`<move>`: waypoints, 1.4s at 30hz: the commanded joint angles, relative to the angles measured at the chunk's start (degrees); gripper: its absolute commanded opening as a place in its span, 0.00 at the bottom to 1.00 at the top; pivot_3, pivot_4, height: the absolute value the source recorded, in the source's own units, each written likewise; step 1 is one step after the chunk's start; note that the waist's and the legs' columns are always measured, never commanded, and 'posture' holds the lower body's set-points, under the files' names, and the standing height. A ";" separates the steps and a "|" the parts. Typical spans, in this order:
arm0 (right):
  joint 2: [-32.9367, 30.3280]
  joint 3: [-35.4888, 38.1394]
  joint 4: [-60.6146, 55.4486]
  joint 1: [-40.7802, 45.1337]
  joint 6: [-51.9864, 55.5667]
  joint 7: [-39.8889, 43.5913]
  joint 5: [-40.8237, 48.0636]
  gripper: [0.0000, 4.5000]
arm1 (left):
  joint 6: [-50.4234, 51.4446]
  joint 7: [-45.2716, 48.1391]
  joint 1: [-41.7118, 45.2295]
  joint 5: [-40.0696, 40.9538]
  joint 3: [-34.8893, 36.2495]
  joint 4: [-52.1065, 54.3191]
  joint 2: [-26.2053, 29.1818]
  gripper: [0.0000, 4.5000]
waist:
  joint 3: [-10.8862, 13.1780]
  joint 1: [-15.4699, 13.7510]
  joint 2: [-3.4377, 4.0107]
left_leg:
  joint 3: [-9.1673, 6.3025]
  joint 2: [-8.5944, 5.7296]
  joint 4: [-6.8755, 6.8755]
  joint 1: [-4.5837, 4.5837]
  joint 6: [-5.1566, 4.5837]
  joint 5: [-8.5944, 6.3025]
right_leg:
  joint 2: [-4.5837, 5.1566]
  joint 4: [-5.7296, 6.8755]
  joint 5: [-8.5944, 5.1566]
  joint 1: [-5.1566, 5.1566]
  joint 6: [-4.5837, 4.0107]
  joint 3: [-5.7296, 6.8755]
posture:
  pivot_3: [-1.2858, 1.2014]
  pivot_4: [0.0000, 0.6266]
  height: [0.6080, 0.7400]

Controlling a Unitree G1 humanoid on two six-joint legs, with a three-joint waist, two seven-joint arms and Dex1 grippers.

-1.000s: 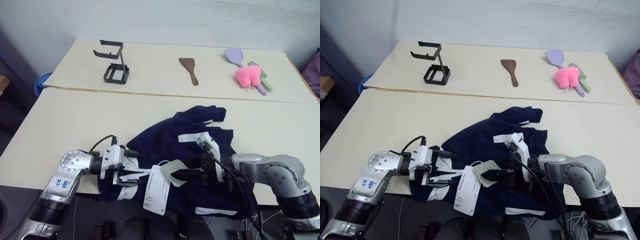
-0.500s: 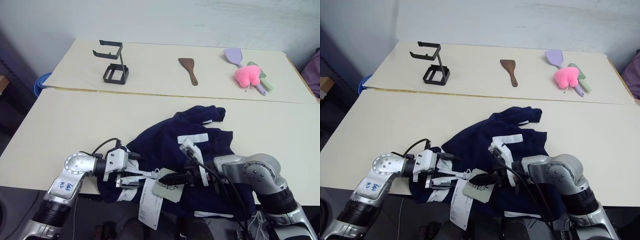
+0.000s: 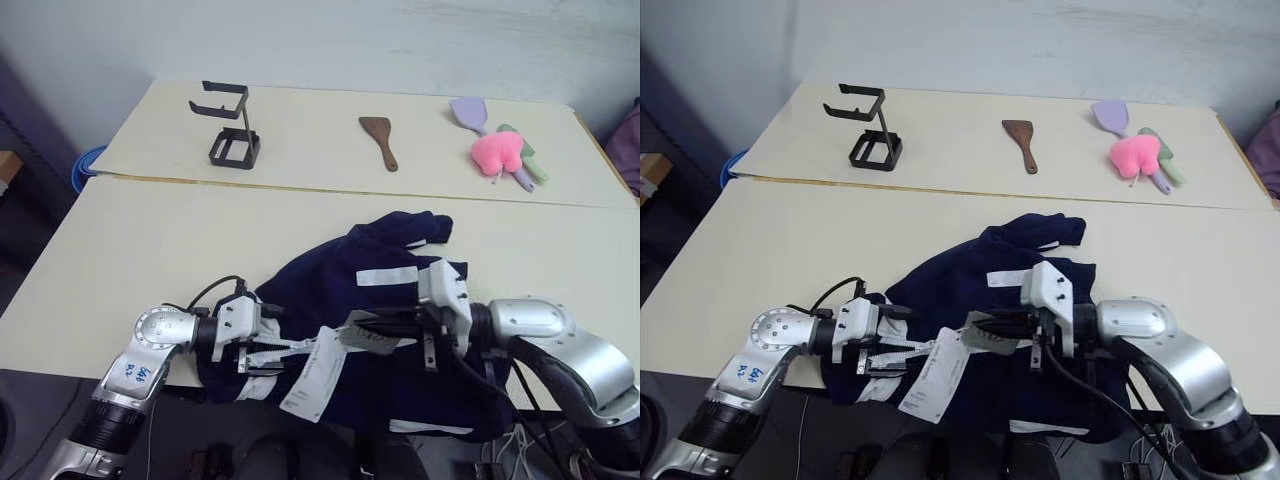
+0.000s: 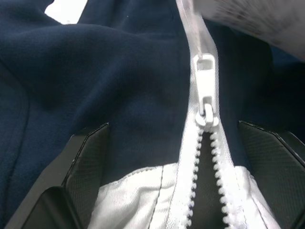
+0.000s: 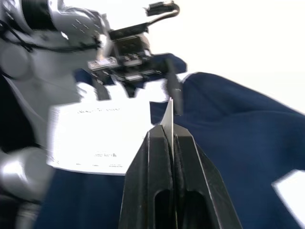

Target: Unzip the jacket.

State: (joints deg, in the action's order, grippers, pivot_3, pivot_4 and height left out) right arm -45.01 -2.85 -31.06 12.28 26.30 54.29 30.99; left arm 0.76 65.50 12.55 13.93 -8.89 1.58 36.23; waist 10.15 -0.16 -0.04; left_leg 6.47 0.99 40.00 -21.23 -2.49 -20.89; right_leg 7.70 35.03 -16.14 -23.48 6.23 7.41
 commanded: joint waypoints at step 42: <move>-13.71 40.01 56.09 -18.57 -43.50 -18.80 -33.12 0.01 | -4.57 -9.23 7.88 -9.64 -7.16 -16.61 -4.46 1.00 | -0.76 -1.18 1.31 | -0.35 -0.31 -0.74 1.10 -0.04 0.23 | 0.76 -0.71 0.04 1.23 0.07 -0.09 | 0.52 0.24 1.00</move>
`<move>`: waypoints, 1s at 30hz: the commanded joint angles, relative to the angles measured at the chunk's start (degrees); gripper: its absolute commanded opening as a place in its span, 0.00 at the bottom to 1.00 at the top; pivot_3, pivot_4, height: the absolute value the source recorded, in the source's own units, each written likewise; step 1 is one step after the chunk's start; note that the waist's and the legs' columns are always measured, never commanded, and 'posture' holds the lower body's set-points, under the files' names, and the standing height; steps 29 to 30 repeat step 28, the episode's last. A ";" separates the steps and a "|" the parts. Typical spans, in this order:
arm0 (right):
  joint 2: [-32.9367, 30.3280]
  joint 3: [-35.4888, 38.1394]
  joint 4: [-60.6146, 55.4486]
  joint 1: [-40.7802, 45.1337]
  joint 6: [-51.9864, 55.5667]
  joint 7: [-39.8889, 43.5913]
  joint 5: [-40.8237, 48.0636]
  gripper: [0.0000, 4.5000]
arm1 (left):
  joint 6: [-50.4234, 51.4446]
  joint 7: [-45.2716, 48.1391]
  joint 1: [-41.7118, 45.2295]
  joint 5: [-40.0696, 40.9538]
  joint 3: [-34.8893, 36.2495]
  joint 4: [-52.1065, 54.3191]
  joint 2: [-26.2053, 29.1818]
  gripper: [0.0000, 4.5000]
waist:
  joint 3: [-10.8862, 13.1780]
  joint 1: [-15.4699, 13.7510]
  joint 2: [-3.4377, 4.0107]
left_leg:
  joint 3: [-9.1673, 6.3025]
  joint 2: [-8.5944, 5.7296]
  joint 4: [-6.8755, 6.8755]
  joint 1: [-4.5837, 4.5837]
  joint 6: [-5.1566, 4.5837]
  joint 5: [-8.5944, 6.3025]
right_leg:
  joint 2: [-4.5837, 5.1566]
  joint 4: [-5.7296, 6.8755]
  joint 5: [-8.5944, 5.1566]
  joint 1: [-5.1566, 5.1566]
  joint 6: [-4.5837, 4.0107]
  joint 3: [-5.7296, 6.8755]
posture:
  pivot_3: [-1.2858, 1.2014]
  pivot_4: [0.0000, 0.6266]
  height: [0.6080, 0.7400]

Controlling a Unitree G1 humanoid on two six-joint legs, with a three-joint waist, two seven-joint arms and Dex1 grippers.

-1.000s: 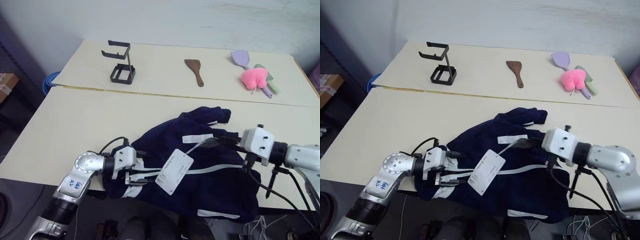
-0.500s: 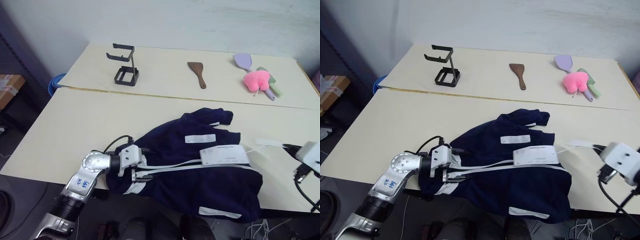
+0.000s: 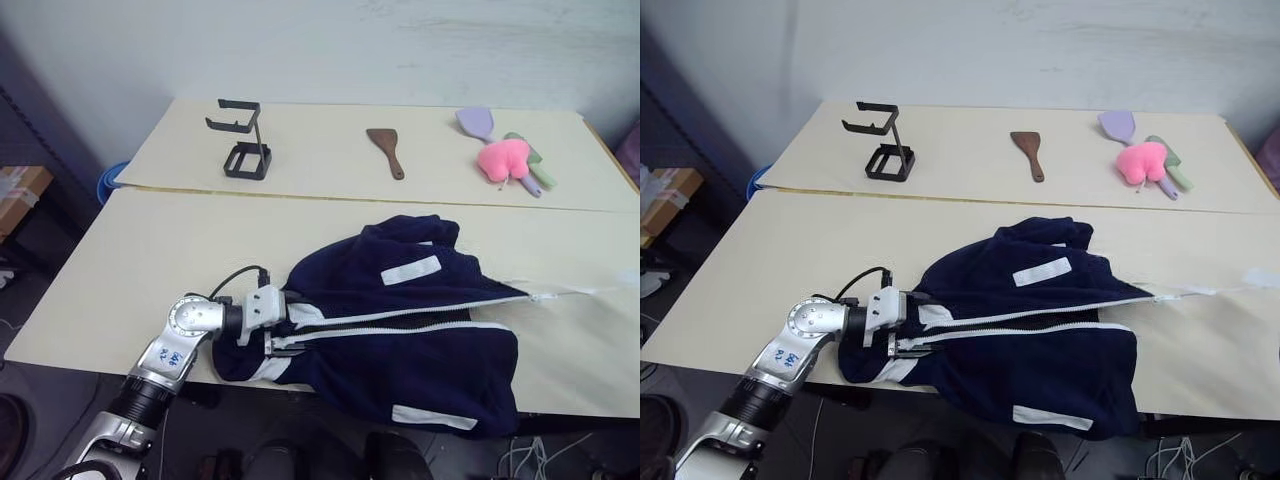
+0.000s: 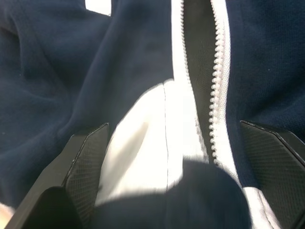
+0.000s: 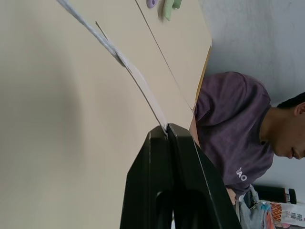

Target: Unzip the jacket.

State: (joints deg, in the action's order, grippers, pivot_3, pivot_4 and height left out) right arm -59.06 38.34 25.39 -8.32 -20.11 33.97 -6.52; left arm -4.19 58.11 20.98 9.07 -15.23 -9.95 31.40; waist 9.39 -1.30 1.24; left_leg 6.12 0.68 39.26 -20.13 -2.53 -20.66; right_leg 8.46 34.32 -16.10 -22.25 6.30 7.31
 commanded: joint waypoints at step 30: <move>20.39 -4.05 -42.88 -20.54 9.13 33.68 35.25 0.99 | 3.50 9.89 -21.31 14.38 24.40 13.45 14.04 1.00 | 0.88 0.37 -0.55 | -0.17 0.09 -0.26 -0.29 0.06 -0.35 | -0.09 -0.34 -0.05 -0.25 -0.09 0.14 | 0.52 0.24 1.00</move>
